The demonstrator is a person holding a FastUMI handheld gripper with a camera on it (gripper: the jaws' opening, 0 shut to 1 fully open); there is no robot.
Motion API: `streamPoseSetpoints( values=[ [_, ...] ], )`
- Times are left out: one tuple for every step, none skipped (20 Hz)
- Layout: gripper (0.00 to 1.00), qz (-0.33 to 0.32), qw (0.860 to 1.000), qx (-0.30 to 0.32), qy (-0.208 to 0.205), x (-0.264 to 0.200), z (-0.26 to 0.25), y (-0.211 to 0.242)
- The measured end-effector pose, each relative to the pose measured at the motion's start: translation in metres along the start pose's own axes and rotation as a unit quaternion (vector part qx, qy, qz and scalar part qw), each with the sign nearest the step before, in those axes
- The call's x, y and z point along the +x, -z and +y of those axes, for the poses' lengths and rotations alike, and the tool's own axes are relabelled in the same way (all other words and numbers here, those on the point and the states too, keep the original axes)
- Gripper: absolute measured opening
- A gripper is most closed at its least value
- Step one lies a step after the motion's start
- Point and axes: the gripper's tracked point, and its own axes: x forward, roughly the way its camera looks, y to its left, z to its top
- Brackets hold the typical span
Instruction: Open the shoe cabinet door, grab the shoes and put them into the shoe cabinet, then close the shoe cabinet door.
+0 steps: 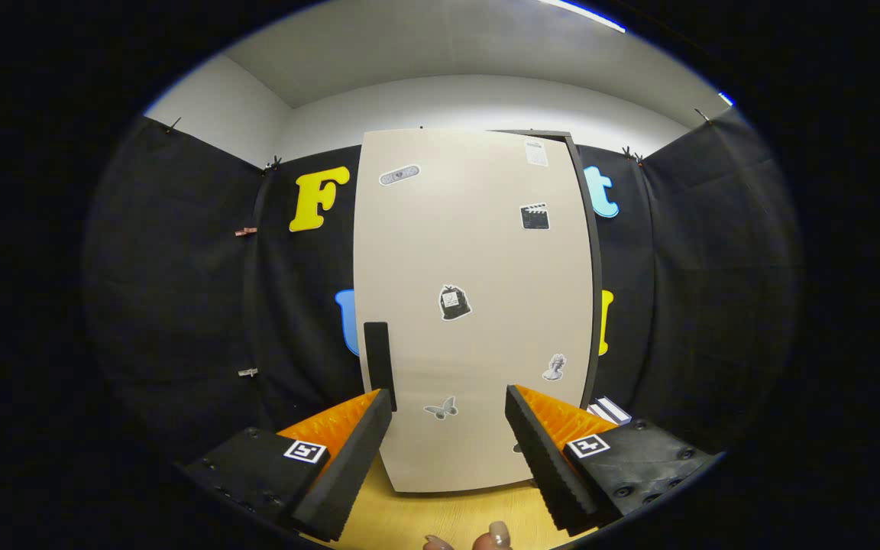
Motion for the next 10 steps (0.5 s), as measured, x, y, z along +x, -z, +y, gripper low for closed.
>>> streamPoseSetpoints(
  values=[
    [0.98, 0.0, 1.0, 0.0, 0.001, -0.0005, -0.0009, 0.0002],
    [0.98, -0.001, 1.0, 0.0, 0.002, -0.0005, -0.0015, -0.0002],
    [0.98, -0.001, 1.0, 0.0, 0.002, -0.0002, -0.0011, -0.0005],
    [0.98, -0.001, 1.0, 0.0, 0.002, 0.0002, -0.001, 0.0006],
    [0.98, -0.001, 1.0, -0.001, 0.003, 0.0002, -0.0016, 0.0007],
    [0.98, -0.001, 1.0, -0.001, 0.003, 0.0007, -0.0026, 0.0003],
    [0.98, -0.002, 1.0, -0.001, 0.003, 0.0005, -0.0027, -0.0001],
    [0.98, -0.002, 1.0, -0.001, 0.003, 0.0006, -0.0025, 0.0001],
    [0.98, -0.002, 1.0, 0.0, 0.0, 0.0012, -0.0009, 0.0007],
    [0.98, -0.002, 1.0, 0.0, 0.001, 0.0014, -0.0013, 0.0]
  ],
)
